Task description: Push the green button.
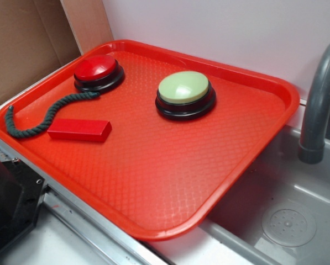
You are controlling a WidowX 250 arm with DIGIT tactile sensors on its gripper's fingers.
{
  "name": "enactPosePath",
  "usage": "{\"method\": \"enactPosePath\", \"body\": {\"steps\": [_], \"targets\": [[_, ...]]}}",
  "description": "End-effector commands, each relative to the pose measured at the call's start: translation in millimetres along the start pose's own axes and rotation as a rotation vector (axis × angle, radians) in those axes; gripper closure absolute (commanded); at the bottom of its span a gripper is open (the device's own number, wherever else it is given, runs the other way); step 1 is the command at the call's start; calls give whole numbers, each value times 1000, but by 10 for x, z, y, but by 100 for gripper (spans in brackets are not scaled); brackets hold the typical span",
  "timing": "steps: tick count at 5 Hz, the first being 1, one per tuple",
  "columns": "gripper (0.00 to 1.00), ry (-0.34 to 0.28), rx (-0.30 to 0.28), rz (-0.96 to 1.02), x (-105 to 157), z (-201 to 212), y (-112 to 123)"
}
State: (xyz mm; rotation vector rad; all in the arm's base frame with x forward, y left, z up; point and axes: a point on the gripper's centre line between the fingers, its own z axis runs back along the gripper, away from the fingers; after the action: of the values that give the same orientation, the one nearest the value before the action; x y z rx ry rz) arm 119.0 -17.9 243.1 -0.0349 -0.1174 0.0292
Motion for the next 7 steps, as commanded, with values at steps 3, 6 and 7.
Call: {"method": "enactPosePath", "body": {"steps": [3, 6, 7], "targets": [[0, 48, 208, -172, 933, -728, -281], [0, 34, 143, -20, 1547, -1577, -179], [0, 67, 129, 55, 1573, -1800, -175]]}}
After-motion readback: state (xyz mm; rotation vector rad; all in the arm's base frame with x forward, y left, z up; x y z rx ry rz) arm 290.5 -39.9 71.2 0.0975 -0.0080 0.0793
